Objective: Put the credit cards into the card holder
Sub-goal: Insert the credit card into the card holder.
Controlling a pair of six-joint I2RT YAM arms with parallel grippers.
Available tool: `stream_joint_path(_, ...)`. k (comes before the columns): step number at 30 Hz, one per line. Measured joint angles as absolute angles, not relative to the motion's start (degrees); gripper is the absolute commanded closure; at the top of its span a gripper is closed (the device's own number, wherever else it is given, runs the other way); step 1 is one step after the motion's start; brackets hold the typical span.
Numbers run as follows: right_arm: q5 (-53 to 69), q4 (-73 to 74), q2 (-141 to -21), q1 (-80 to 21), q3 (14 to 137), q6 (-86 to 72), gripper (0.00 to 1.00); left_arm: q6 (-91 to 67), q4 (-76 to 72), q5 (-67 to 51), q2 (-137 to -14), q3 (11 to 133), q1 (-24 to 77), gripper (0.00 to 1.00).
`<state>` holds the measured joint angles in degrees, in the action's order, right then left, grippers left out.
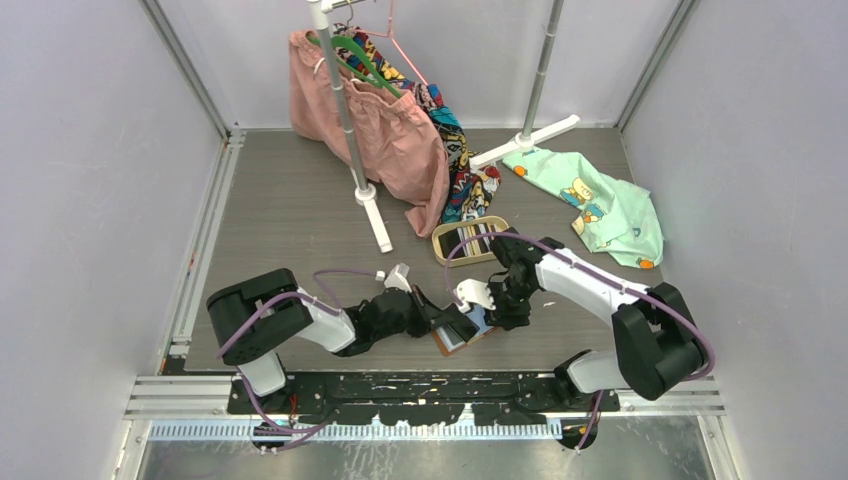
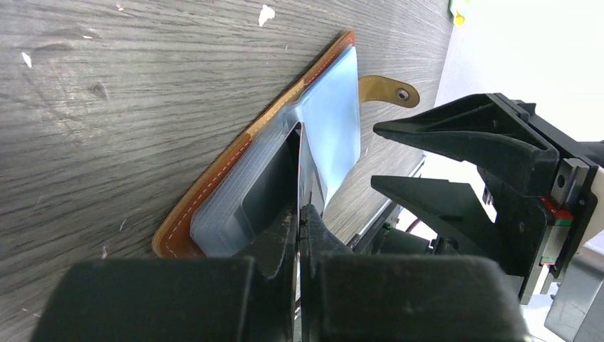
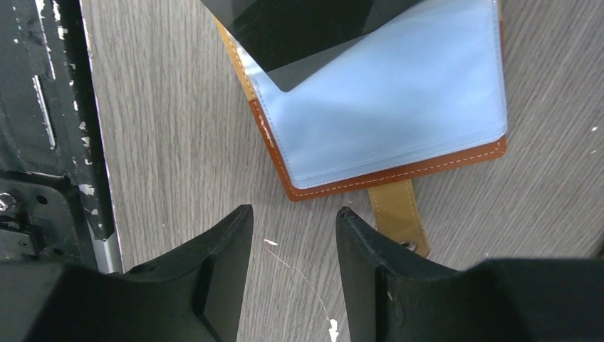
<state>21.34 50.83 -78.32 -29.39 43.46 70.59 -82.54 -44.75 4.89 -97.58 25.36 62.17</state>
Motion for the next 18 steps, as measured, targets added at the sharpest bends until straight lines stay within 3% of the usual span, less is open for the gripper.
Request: stream_joint_path(18,19.2,47.5,-80.7,-32.2,42.8,68.8,0.52,-86.7,-40.5,-0.8,-98.4,27.9,59.7,1.00)
